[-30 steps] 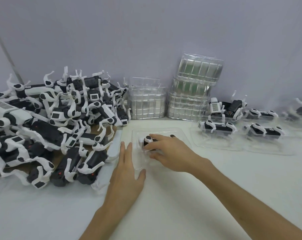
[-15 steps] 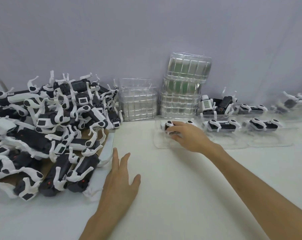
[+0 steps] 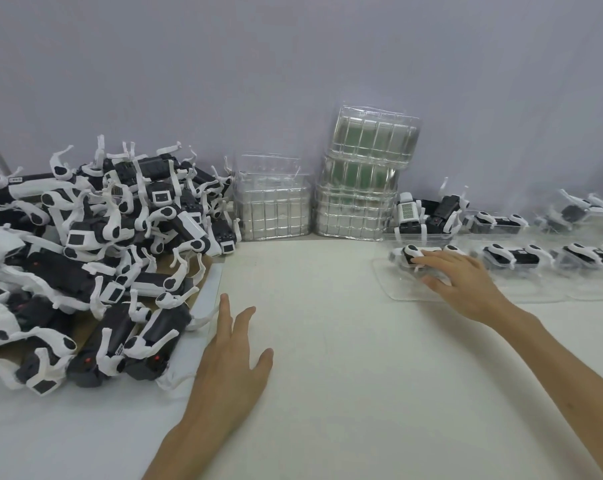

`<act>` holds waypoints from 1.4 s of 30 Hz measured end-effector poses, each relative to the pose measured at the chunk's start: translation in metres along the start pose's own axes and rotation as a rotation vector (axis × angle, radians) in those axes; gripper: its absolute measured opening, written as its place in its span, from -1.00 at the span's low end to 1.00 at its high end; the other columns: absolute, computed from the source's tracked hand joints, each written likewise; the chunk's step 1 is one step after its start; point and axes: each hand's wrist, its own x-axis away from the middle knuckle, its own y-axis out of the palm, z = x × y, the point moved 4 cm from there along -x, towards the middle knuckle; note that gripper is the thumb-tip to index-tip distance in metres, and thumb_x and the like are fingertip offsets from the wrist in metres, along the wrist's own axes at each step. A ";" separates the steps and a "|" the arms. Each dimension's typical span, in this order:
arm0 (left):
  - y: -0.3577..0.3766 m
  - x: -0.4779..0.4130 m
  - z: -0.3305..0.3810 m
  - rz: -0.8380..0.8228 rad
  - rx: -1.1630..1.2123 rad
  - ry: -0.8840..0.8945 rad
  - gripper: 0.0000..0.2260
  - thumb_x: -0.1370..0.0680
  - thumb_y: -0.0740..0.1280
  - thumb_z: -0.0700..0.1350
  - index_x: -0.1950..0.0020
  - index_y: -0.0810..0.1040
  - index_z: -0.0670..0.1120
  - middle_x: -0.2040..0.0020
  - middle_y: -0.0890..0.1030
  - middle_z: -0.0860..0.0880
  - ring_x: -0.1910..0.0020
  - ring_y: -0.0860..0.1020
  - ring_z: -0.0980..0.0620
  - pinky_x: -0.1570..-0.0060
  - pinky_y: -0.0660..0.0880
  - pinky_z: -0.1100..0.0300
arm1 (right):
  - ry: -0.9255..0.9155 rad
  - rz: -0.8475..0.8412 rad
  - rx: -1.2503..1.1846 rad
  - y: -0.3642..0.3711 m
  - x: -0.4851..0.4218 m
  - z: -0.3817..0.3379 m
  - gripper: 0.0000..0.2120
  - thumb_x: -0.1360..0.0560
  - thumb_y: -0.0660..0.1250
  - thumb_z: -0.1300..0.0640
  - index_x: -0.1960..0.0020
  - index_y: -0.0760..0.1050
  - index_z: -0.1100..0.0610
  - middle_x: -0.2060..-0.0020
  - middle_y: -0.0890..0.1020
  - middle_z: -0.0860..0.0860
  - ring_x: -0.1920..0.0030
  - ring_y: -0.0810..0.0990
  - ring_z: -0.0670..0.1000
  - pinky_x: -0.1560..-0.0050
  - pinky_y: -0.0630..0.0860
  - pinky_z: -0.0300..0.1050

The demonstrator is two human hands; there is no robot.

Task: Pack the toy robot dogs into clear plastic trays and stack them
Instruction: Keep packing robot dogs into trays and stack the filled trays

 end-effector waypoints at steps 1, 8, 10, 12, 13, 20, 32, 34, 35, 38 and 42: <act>0.000 0.000 0.000 0.000 -0.005 0.003 -0.47 -0.60 0.31 0.01 -0.52 0.19 0.10 -0.62 -0.26 0.09 -0.38 0.39 -0.06 -0.20 0.39 0.11 | 0.036 -0.001 0.003 -0.001 0.000 0.003 -0.66 -0.63 0.26 0.00 -0.40 0.46 -0.10 -0.44 0.44 -0.10 -0.51 0.25 0.00 -0.46 -0.03 0.01; 0.006 0.002 0.002 -0.054 -0.156 0.055 -0.53 -0.65 0.16 0.06 -0.55 0.15 0.12 -0.63 -0.08 0.10 -0.57 0.10 0.01 -0.47 0.07 0.17 | 0.183 0.280 -0.075 -0.019 -0.005 -0.026 -0.61 -0.50 0.35 0.23 -0.31 0.55 0.04 -0.31 0.56 0.05 -0.35 0.45 0.14 -0.43 0.19 0.20; 0.010 0.003 0.004 -0.075 -0.265 0.095 -0.58 -0.68 0.06 0.06 -0.56 0.15 0.12 -0.63 -0.01 0.09 -0.61 -0.05 0.03 -0.51 -0.10 0.17 | 0.063 0.347 -0.214 -0.025 -0.013 -0.060 -0.65 -0.49 0.35 0.26 -0.26 0.57 0.08 -0.25 0.59 0.06 -0.27 0.50 0.14 -0.35 0.34 0.25; 0.011 0.004 0.006 -0.096 -0.334 0.107 -0.59 -0.69 0.00 0.05 -0.57 0.13 0.11 -0.63 0.00 0.08 -0.61 -0.10 0.01 -0.53 -0.14 0.13 | -0.074 0.338 -0.249 -0.025 -0.030 -0.097 -0.69 -0.52 0.35 0.24 -0.25 0.58 0.09 -0.22 0.60 0.04 -0.23 0.53 0.12 -0.32 0.39 0.21; 0.012 0.005 0.007 -0.107 -0.350 0.104 -0.58 -0.70 -0.02 0.05 -0.57 0.11 0.11 -0.63 -0.02 0.08 -0.61 -0.11 0.01 -0.53 -0.15 0.12 | -0.144 0.335 -0.206 -0.024 -0.041 -0.117 -0.70 -0.52 0.36 0.22 -0.25 0.57 0.10 -0.21 0.61 0.04 -0.22 0.54 0.12 -0.31 0.40 0.18; 0.009 0.004 0.014 -0.167 -0.430 0.088 -0.60 -0.64 0.14 -0.02 -0.50 0.36 0.06 -0.59 0.23 -0.05 -0.57 0.19 -0.14 -0.51 0.16 -0.02 | -0.334 0.191 0.138 0.021 -0.154 -0.220 -0.47 -0.58 0.34 0.01 -0.49 0.30 0.06 -0.41 0.47 0.04 -0.38 0.44 0.13 -0.32 0.30 0.12; 0.010 -0.010 0.007 -0.163 -0.458 0.126 -0.61 -0.25 0.29 0.19 0.03 0.73 0.14 -0.11 0.70 0.03 -0.06 0.69 -0.05 -0.09 0.33 0.08 | -0.350 0.154 0.257 0.045 -0.240 -0.243 -0.54 -0.56 0.34 0.20 -0.44 0.36 0.03 -0.33 0.49 0.07 -0.26 0.53 0.15 -0.31 0.27 0.09; 0.010 -0.009 0.008 -0.158 -0.448 0.131 -0.63 -0.32 0.25 0.17 0.00 0.73 0.15 -0.13 0.70 0.04 -0.08 0.68 -0.04 -0.13 0.47 0.07 | -0.380 0.245 0.195 0.033 -0.228 -0.245 -0.55 -0.55 0.35 0.24 -0.41 0.41 0.05 -0.28 0.52 0.07 -0.24 0.53 0.15 -0.30 0.26 0.08; 0.009 -0.009 0.009 -0.141 -0.444 0.131 -0.62 -0.37 0.19 0.16 -0.03 0.72 0.16 -0.15 0.69 0.05 -0.10 0.68 -0.03 -0.07 0.57 0.10 | -0.401 0.289 0.153 0.025 -0.220 -0.247 -0.55 -0.54 0.36 0.25 -0.40 0.42 0.05 -0.25 0.53 0.07 -0.23 0.53 0.14 -0.29 0.25 0.07; 0.005 -0.006 0.008 -0.111 -0.421 0.108 -0.57 -0.51 0.10 0.11 -0.28 0.61 0.16 -0.40 0.52 0.04 -0.37 0.51 -0.07 -0.28 0.48 0.03 | -0.476 0.359 -0.001 0.002 -0.183 -0.250 -0.53 -0.50 0.41 0.24 -0.38 0.43 0.07 -0.17 0.58 0.02 -0.17 0.56 0.07 -0.25 0.23 -0.02; 0.012 -0.004 0.003 -0.145 -0.360 0.142 -0.54 -0.67 -0.02 0.13 -0.59 0.09 0.19 -0.64 -0.06 0.08 -0.61 -0.13 -0.02 -0.49 -0.29 0.13 | -0.572 0.364 -0.244 -0.023 -0.112 -0.245 -0.58 -0.46 0.48 0.21 -0.30 0.53 0.05 0.05 0.60 -0.10 0.09 0.59 -0.02 -0.19 0.41 0.04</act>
